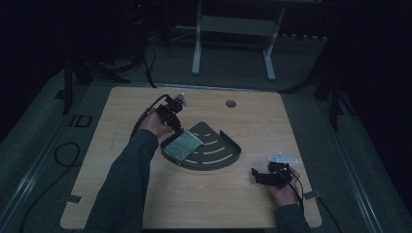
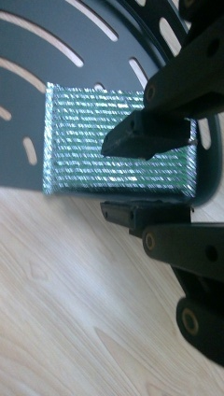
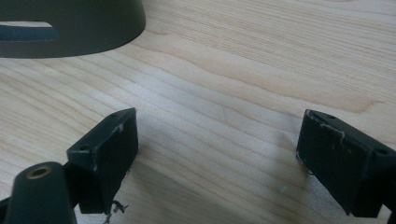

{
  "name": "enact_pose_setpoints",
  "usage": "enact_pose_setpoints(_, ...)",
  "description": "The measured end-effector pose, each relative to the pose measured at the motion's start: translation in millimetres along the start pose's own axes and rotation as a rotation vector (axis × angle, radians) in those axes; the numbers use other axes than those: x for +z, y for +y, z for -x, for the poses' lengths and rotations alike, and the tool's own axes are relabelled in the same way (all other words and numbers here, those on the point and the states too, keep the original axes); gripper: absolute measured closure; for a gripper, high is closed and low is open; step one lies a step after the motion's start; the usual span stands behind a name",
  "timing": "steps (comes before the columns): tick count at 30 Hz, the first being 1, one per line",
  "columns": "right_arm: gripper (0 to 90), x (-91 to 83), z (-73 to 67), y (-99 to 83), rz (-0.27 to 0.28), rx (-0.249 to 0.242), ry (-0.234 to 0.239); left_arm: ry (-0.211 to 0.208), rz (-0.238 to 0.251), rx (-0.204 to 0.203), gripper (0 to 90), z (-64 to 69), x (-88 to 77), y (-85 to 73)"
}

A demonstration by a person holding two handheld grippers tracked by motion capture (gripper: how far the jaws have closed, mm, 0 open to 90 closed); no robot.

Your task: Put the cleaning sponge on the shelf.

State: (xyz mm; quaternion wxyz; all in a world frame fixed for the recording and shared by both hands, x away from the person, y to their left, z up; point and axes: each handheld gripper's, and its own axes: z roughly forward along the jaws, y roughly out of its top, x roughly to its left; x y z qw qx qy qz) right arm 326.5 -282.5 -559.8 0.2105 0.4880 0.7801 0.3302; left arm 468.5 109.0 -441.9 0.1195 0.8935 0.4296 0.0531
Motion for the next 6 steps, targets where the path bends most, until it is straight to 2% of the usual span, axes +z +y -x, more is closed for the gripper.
enact_pose_setpoints(6, 12.3, 0.0, 0.0, 0.0, 0.000, 0.000, 0.000, -0.007, 0.053, -0.026, 60.1, -10.6, -16.6, -10.6)
